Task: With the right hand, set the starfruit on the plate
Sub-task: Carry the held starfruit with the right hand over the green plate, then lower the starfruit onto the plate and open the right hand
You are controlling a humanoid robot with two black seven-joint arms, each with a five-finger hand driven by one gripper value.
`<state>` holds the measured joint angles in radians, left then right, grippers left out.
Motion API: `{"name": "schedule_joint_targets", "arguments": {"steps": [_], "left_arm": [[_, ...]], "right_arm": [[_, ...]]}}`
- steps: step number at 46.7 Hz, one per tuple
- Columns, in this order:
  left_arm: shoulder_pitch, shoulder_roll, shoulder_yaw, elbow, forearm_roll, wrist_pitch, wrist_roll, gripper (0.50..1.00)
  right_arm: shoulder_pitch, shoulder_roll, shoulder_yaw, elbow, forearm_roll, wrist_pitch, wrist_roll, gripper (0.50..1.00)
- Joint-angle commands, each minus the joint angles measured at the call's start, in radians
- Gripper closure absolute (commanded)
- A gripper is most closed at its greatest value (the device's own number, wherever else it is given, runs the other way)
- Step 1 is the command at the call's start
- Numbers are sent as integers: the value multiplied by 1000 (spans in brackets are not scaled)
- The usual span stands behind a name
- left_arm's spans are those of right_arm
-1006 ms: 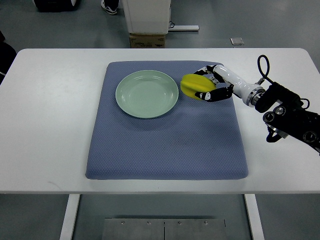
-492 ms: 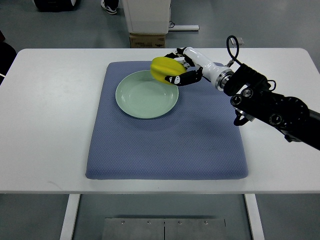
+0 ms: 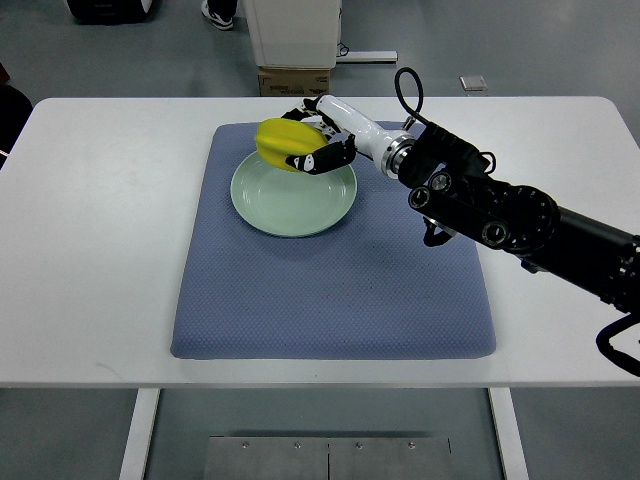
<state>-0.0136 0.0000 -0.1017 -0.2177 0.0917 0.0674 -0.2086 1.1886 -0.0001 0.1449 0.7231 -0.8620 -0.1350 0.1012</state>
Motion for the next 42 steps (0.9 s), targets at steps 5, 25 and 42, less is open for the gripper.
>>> {"name": "schedule_joint_targets", "arguments": {"steps": [5, 25, 42], "left_arm": [[0, 0, 0, 0, 0, 0, 0, 500], [0, 0, -1, 0, 0, 0, 0, 500], [0, 0, 0, 0, 0, 0, 0, 500]], "right_arm": [[0, 0, -60, -10, -2, -3, 0, 1000], [-18, 0, -143, -21, -2, -3, -15, 1000], [-27, 0, -168, -11, -2, -2, -67, 882]]}}
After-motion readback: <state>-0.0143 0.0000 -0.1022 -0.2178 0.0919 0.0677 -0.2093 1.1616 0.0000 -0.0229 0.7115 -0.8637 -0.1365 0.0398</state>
